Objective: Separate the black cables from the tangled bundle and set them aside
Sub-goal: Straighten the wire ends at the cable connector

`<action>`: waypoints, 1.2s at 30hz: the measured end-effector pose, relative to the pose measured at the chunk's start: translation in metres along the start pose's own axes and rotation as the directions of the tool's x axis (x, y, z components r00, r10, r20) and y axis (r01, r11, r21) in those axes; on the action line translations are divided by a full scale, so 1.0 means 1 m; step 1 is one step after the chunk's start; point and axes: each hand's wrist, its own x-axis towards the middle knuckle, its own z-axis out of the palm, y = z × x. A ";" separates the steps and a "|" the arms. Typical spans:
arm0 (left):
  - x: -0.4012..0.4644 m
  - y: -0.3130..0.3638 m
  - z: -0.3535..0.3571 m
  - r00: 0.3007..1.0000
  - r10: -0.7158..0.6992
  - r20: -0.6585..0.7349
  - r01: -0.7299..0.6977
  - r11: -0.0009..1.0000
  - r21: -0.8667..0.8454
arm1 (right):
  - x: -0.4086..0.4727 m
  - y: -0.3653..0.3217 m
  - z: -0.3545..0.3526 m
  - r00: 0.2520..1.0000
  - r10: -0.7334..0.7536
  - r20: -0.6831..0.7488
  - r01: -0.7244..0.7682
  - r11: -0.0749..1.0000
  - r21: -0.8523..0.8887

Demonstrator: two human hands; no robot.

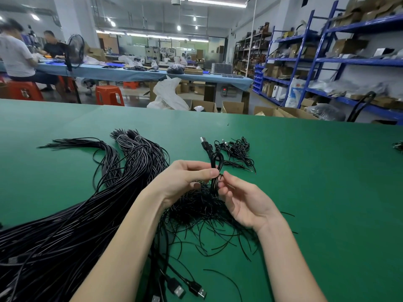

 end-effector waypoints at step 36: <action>0.022 -0.032 0.027 0.969 0.151 -0.194 -0.153 0.988 0.006 | 0.029 0.026 -0.016 0.949 -0.237 -0.210 0.233 0.972 -0.040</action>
